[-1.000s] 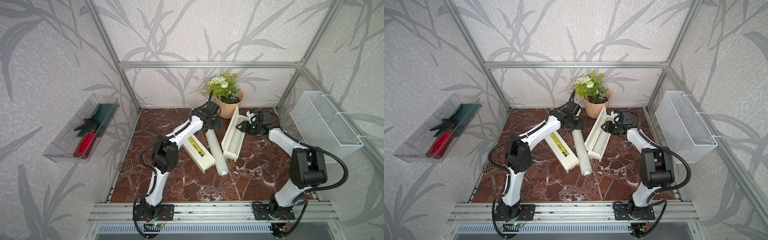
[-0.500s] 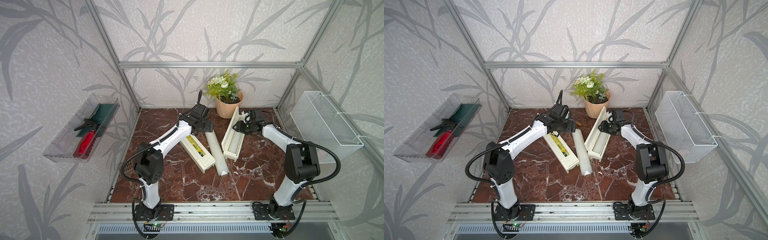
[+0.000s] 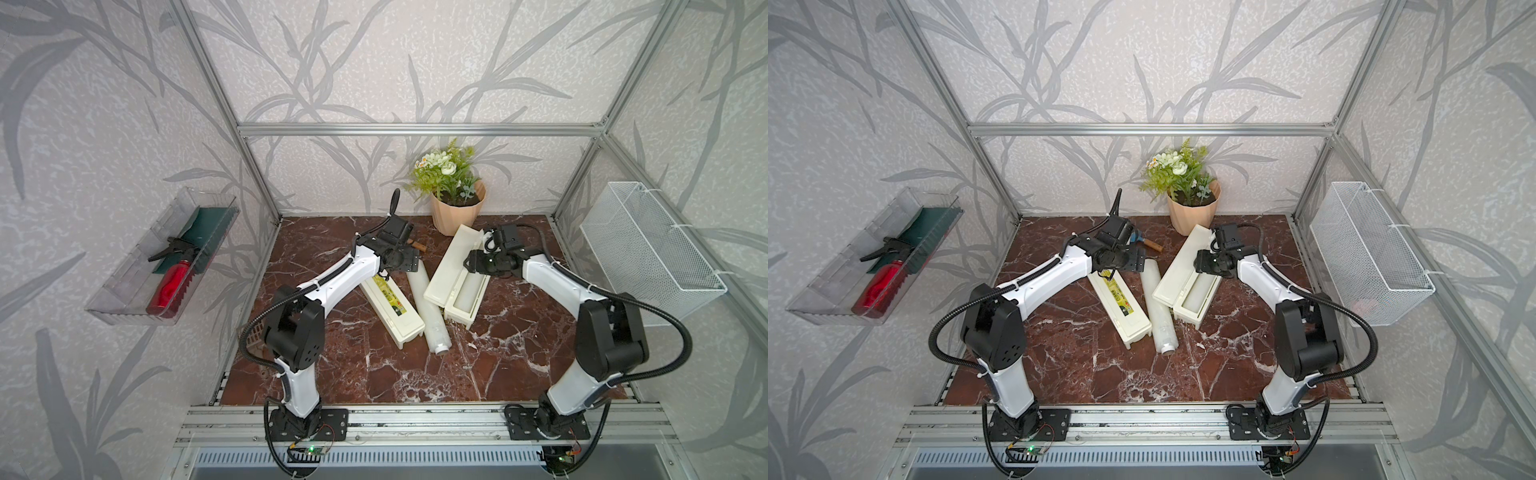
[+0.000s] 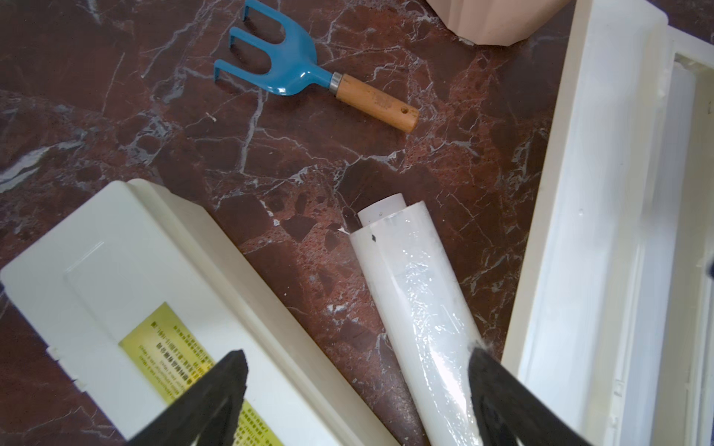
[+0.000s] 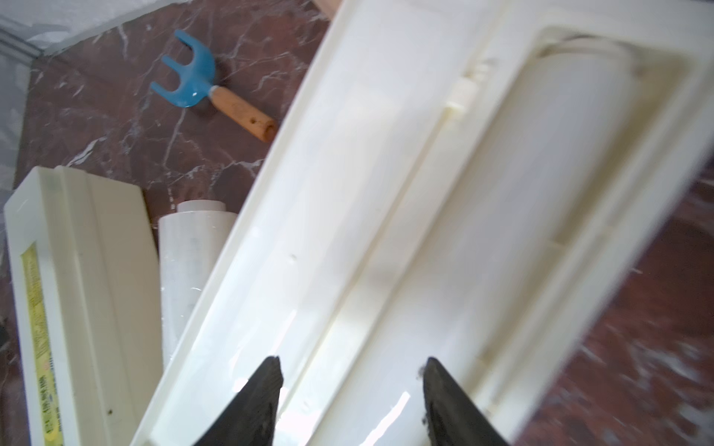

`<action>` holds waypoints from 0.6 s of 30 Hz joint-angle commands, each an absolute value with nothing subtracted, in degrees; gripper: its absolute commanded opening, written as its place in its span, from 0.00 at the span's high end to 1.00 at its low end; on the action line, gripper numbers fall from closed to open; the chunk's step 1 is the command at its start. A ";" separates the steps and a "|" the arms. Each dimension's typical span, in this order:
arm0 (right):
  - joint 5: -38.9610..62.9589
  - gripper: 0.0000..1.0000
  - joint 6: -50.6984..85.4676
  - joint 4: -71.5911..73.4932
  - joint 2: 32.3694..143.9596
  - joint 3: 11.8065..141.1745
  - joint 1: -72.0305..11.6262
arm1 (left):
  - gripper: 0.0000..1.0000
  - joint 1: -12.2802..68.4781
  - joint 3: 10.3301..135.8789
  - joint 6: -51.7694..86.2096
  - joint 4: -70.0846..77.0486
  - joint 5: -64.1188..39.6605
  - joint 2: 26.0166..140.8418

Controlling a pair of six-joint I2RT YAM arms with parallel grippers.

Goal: Put plastic wrap rolls into dispensers
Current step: Open the lid of the plastic wrap cutting box.

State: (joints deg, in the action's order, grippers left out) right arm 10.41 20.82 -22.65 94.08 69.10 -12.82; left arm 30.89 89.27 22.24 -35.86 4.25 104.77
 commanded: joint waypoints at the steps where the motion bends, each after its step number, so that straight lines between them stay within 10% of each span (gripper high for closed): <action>1: 5.45 0.34 22.24 -24.76 91.24 65.94 -10.96 | 0.10 29.77 89.22 21.18 -37.41 7.12 102.00; 11: 5.86 0.30 22.72 -23.77 99.23 66.49 -10.38 | 0.08 26.49 85.17 23.77 -39.99 9.04 98.65; 18: 8.56 0.45 18.26 -22.90 102.01 66.38 -5.85 | 0.07 23.46 80.42 26.27 -39.63 8.06 94.80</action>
State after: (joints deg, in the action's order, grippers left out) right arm 8.80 21.08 -21.08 100.18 66.65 -8.21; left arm 24.49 81.56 24.25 -38.41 7.40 97.30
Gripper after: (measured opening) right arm 0.562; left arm 0.926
